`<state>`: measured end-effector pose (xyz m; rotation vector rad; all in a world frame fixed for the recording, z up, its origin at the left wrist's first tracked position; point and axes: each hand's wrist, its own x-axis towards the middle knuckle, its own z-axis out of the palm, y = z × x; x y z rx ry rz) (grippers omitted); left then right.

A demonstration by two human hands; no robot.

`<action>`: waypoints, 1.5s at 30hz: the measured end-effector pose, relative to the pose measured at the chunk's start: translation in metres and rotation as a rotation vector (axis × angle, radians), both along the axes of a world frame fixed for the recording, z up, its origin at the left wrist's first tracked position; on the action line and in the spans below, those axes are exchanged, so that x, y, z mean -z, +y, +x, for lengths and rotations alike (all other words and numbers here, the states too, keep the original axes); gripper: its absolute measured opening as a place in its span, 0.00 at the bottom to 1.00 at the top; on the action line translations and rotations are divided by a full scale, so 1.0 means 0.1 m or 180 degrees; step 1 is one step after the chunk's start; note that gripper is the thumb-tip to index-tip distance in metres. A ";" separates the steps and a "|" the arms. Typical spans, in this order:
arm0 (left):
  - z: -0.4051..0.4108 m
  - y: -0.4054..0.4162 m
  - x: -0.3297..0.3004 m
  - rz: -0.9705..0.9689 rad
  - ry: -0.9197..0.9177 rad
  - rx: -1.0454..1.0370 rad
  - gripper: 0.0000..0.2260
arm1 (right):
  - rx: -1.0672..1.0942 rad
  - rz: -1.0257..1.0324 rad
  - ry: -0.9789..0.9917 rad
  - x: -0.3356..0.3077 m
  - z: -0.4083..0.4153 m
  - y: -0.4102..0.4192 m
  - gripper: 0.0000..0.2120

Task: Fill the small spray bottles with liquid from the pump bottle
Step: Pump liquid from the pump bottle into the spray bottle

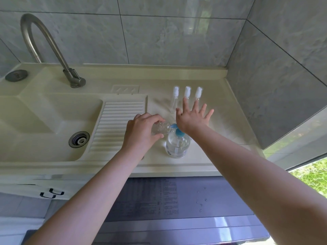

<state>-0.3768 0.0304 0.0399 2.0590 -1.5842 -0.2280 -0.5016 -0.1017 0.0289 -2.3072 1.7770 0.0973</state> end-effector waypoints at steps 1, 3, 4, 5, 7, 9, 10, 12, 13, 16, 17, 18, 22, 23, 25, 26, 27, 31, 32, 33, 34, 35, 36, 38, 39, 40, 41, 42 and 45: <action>0.00 0.00 0.00 0.0002 -0.0008 0.0000 0.19 | 0.0001 -0.0004 -0.0004 0.01 0.01 0.00 0.29; -0.01 0.00 0.00 -0.0008 -0.0016 0.0006 0.19 | -0.0049 -0.0101 0.0036 -0.03 0.00 -0.02 0.30; -0.01 0.00 0.00 -0.0016 -0.0030 0.0012 0.19 | -0.0055 -0.0141 0.0023 -0.06 -0.01 -0.04 0.30; -0.01 0.00 0.00 -0.0021 -0.0042 0.0012 0.19 | -0.0052 -0.0161 -0.0025 -0.09 -0.02 -0.05 0.30; -0.01 0.00 0.01 -0.0019 -0.0047 0.0003 0.19 | -0.0059 -0.0161 -0.0095 -0.10 -0.05 -0.07 0.30; -0.02 0.00 0.01 -0.0015 -0.0036 0.0011 0.19 | -0.0061 -0.0104 -0.0082 -0.04 -0.07 -0.03 0.29; -0.02 0.00 0.01 0.0000 -0.0025 0.0017 0.20 | 0.0012 -0.0024 -0.0104 -0.02 -0.08 -0.01 0.28; -0.02 -0.01 0.01 0.0029 -0.0035 0.0026 0.20 | 0.0091 0.0002 -0.0075 0.01 -0.09 0.00 0.28; -0.02 -0.01 0.00 0.0040 -0.0049 0.0035 0.20 | 0.0046 -0.0101 -0.0014 0.00 -0.09 0.00 0.28; -0.01 -0.01 -0.01 -0.0039 -0.0043 0.0040 0.19 | -0.0011 -0.0325 -0.0076 -0.10 -0.05 -0.01 0.29; -0.02 -0.01 -0.01 -0.0063 -0.0030 0.0043 0.19 | 0.0027 -0.0319 -0.0188 -0.12 -0.02 -0.02 0.29; -0.01 -0.02 0.00 -0.0077 -0.0025 0.0039 0.19 | 0.0037 -0.0315 -0.0270 -0.12 0.01 -0.01 0.29; 0.00 -0.02 0.00 -0.0048 -0.0039 0.0050 0.19 | 0.0134 -0.0183 -0.0373 -0.01 0.02 0.06 0.28; 0.00 -0.02 0.01 -0.0021 -0.0048 0.0049 0.19 | 0.0156 -0.0152 -0.0376 0.00 0.00 0.06 0.28; 0.00 -0.02 0.00 -0.0007 -0.0062 0.0050 0.19 | 0.0071 -0.0210 -0.0317 -0.01 -0.02 0.03 0.29; 0.00 -0.02 0.00 -0.0009 -0.0056 0.0056 0.19 | 0.0002 -0.0261 -0.0331 -0.03 -0.03 0.02 0.29; 0.00 -0.02 0.00 -0.0009 -0.0050 0.0062 0.19 | -0.0047 -0.0305 -0.0382 -0.05 -0.02 0.00 0.30; 0.02 -0.03 0.00 0.0009 -0.0026 0.0046 0.19 | -0.0127 -0.0226 -0.0417 -0.02 -0.01 0.01 0.29; 0.02 -0.03 0.00 0.0027 -0.0024 0.0048 0.19 | -0.0115 -0.0167 -0.0432 0.01 0.00 0.02 0.28; 0.01 -0.03 0.00 0.0042 -0.0029 0.0053 0.19 | -0.0103 -0.0136 -0.0455 0.03 -0.01 0.03 0.27; 0.01 -0.02 0.00 0.0059 -0.0041 0.0053 0.19 | -0.0124 -0.0158 -0.0465 0.04 -0.01 0.03 0.27; 0.01 -0.02 0.00 0.0059 -0.0049 0.0051 0.19 | -0.0165 -0.0242 -0.0452 0.04 -0.01 0.03 0.28; 0.02 -0.02 0.01 0.0042 -0.0046 0.0044 0.19 | -0.0206 -0.0365 -0.0434 0.03 -0.01 0.02 0.28; 0.01 -0.02 0.01 -0.0021 0.0002 0.0047 0.19 | -0.0258 -0.0628 -0.0418 -0.03 -0.01 -0.01 0.29; 0.01 -0.02 0.01 -0.0045 0.0028 0.0045 0.19 | -0.0304 -0.0722 -0.0395 -0.04 0.00 -0.03 0.29; 0.02 -0.03 0.01 -0.0068 0.0033 0.0049 0.20 | -0.0356 -0.0789 -0.0357 -0.04 0.00 -0.04 0.28; 0.01 -0.03 0.01 -0.0075 0.0021 0.0052 0.20 | -0.0387 -0.0796 -0.0329 -0.03 0.00 -0.04 0.28; 0.02 -0.04 0.01 -0.0069 0.0007 0.0051 0.20 | -0.0361 -0.0730 -0.0364 0.00 0.00 -0.03 0.27; 0.02 -0.04 0.01 -0.0036 -0.0020 0.0054 0.20 | -0.0166 -0.0496 -0.0497 0.06 0.01 0.00 0.26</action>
